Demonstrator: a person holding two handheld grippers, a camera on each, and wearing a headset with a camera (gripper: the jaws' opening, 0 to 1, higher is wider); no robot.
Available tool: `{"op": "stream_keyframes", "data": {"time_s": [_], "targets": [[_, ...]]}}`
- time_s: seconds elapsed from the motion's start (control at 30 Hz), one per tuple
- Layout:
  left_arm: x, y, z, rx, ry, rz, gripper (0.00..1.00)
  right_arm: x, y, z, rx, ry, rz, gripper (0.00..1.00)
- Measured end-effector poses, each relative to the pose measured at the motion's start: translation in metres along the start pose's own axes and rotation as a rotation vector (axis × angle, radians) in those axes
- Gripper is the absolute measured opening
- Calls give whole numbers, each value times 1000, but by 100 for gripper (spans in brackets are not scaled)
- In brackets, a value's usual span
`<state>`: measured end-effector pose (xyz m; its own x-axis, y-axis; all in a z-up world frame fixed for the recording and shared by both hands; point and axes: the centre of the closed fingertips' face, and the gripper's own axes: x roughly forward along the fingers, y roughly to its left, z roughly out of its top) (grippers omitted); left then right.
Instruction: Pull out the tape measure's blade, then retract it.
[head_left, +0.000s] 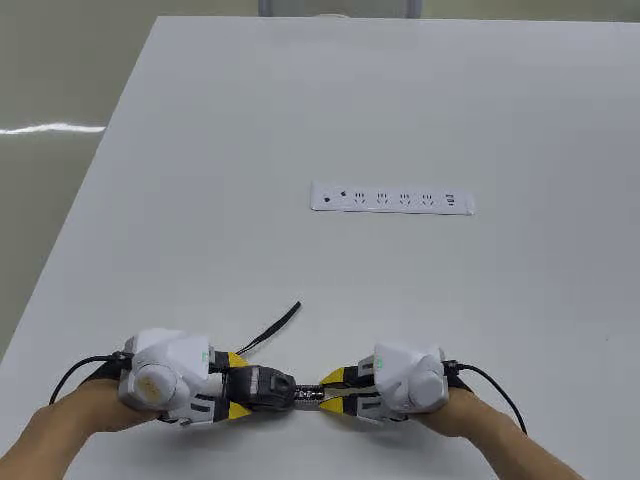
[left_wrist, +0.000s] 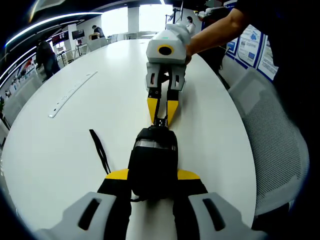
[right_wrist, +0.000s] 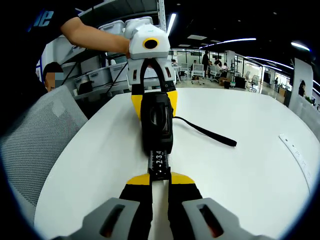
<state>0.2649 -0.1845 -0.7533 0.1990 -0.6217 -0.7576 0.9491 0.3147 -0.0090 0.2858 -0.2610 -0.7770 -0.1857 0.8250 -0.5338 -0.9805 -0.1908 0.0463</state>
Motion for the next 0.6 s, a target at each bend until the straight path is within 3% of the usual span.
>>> {"op": "stream_keyframes", "data": {"time_s": [0.6], "targets": [[0,0,0,5,6,-6,27,-8,0,-5,7,-2,-5,8]]}}
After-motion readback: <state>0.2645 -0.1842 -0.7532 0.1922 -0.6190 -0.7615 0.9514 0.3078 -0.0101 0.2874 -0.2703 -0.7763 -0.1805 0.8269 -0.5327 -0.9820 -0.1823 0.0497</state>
